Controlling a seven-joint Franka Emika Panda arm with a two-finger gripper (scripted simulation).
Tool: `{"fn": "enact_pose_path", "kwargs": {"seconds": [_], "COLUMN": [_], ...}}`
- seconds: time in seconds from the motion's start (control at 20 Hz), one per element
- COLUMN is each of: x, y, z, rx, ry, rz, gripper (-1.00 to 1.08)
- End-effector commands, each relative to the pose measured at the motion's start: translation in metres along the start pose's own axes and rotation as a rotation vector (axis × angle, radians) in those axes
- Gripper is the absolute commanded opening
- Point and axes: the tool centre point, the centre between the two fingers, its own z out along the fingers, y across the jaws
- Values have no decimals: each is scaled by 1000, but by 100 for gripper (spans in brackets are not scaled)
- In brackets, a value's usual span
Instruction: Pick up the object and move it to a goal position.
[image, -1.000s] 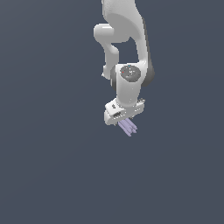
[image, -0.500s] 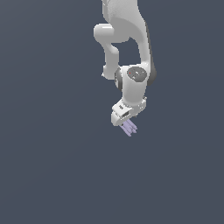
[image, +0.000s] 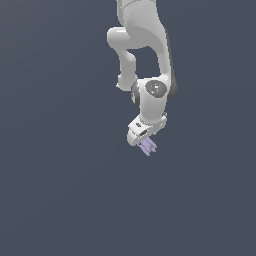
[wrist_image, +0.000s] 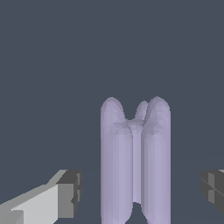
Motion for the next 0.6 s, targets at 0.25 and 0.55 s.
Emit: {"fn": "enact_pose_path", "kwargs": {"seconds": [0.25, 0.55], "x": [-1, 0], "y": [-1, -1], "z": [32, 36], "rx": [0, 0], "ry": [0, 0], "rz": [-5, -5], "gripper": [100, -100]}}
